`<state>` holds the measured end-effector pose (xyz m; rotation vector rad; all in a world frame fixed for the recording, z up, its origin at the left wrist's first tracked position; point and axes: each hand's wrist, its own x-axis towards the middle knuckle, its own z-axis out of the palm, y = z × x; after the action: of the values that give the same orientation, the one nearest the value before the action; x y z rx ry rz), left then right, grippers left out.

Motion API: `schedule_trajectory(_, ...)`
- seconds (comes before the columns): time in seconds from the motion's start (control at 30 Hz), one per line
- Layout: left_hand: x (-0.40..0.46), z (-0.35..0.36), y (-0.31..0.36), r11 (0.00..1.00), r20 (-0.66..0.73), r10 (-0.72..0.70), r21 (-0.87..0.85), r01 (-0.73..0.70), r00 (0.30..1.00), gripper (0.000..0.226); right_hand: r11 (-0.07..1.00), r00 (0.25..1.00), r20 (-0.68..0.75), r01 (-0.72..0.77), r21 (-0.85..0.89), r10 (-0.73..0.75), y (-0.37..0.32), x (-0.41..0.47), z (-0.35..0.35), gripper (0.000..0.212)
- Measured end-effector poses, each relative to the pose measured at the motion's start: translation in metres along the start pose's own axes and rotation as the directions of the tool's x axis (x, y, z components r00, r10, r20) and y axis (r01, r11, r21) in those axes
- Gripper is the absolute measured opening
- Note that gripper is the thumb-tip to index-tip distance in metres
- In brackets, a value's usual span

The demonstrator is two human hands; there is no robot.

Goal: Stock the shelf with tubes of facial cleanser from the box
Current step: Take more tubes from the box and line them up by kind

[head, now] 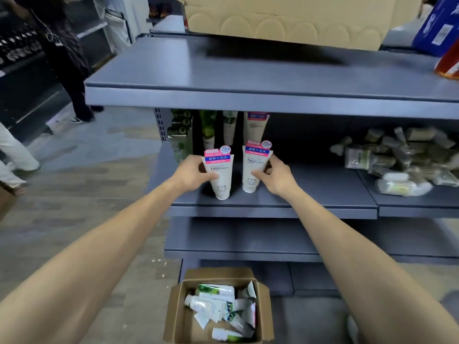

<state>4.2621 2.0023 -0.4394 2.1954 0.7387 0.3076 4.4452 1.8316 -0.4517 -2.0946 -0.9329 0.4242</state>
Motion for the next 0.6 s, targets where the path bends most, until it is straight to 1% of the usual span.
schedule_trajectory(0.07,0.005,0.006,0.006,1.0,0.012,0.014,0.002,-0.014,1.0,0.022,1.0,1.0,-0.006,-0.009,-0.005,0.009,0.003,0.008,-0.003,0.039)
schedule_trajectory(0.2,0.019,0.016,0.019,0.995,0.034,0.043,0.084,-0.046,0.999,0.026,1.0,0.999,-0.035,-0.021,-0.023,0.021,0.008,0.028,-0.009,0.038)
schedule_trajectory(0.3,0.028,0.023,0.024,0.994,0.02,0.043,0.1,-0.045,0.999,0.027,0.998,0.999,-0.032,-0.027,-0.053,0.025,0.01,0.047,-0.011,0.041)
schedule_trajectory(0.37,0.036,0.028,0.026,0.992,0.012,0.051,0.113,-0.052,0.999,0.029,0.995,0.999,-0.032,-0.015,-0.098,0.012,0.012,0.062,-0.01,0.045)
schedule_trajectory(0.43,0.044,0.033,0.026,0.993,-0.003,0.048,0.111,-0.047,0.999,0.031,0.995,1.0,-0.028,-0.011,-0.104,0.008,0.014,0.075,-0.009,0.049)
schedule_trajectory(0.57,0.06,0.041,0.03,0.992,-0.003,0.063,0.113,-0.062,0.998,0.03,0.983,1.0,-0.016,0.015,-0.185,-0.019,0.018,0.099,-0.009,0.05)
schedule_trajectory(0.6,0.063,0.042,0.03,0.992,0.001,0.063,0.108,-0.063,0.998,0.03,0.983,1.0,-0.013,0.014,-0.182,-0.016,0.019,0.104,-0.009,0.051)
